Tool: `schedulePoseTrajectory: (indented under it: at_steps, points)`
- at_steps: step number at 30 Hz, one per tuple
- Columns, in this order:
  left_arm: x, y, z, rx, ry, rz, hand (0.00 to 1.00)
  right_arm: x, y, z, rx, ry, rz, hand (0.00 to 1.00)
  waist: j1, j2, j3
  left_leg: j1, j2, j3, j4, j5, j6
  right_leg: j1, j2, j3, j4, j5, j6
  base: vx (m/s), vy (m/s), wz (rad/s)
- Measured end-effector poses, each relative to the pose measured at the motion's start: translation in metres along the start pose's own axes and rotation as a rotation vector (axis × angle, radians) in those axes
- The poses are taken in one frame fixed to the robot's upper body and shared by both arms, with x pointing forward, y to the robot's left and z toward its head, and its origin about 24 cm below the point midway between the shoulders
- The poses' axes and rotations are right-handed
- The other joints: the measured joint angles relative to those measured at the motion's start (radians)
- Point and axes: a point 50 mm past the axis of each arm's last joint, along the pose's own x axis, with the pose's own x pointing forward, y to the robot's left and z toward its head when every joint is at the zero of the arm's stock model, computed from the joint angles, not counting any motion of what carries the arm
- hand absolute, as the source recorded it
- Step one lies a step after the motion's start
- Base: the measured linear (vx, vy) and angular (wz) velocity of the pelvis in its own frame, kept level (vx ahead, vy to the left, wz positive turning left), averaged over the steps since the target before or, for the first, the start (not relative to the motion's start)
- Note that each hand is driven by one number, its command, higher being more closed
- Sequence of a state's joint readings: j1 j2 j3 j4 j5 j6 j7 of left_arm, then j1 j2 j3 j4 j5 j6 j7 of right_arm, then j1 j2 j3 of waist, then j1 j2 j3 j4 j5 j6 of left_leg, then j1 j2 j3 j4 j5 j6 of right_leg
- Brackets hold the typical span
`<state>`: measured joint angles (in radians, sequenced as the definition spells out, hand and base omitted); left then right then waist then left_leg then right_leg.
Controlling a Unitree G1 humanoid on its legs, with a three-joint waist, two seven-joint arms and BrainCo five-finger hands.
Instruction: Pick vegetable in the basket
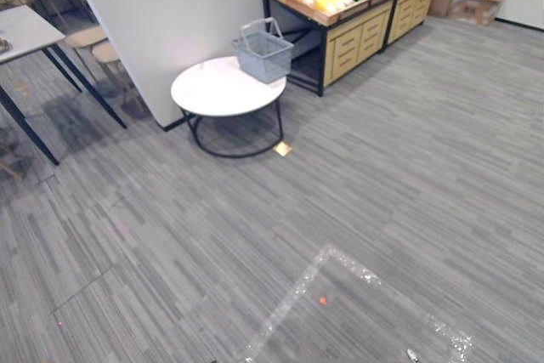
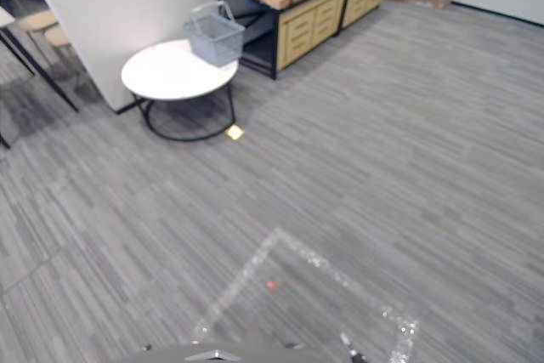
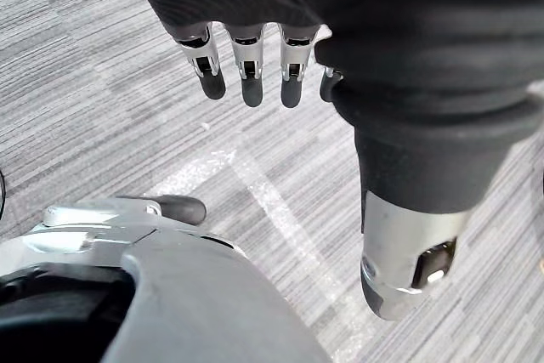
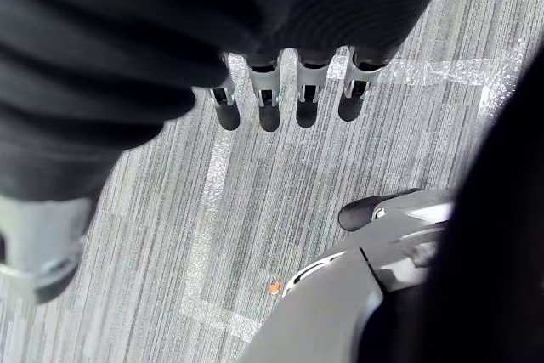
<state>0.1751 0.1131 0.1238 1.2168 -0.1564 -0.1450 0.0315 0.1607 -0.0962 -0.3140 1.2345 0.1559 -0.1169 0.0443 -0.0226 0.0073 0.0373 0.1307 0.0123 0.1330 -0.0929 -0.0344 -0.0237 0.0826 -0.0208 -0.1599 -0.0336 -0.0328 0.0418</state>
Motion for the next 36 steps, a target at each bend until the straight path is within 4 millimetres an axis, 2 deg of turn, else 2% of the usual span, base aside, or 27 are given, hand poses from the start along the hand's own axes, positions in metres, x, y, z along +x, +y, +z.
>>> schedulePoseTrajectory:
  at_steps: [6,22,36]
  points:
    - [0.0005,0.0006,0.0043,0.003,-0.026,-0.002,0.0,0.0018,0.0089,0.0074,0.009,-0.033,0.01,0.0,0.001,-0.009,0.016,0.016,0.001,0.007,0.0,-0.006,-0.009,0.016,0.0,0.0,-0.003,0.0,0.001,-0.03,-0.007,-0.02]
    - [0.0006,0.0014,0.0049,-0.002,-0.029,0.031,0.0,0.0017,0.008,0.0083,0.008,-0.043,0.005,0.0,-0.001,-0.011,0.016,0.014,0.005,0.035,-0.007,-0.004,-0.004,0.013,0.004,0.011,-0.016,0.001,0.003,-0.04,-0.02,-0.04]
    - [0.0018,0.0032,0.0097,-0.036,-0.04,0.043,0.0,0.0016,0.0058,0.0081,0.049,-0.042,-0.009,0.0,-0.001,-0.012,0.016,0.024,0.008,0.058,-0.002,-0.012,-0.014,0.013,0.008,0.032,-0.019,0.004,0.005,0.0,-0.016,-0.03]
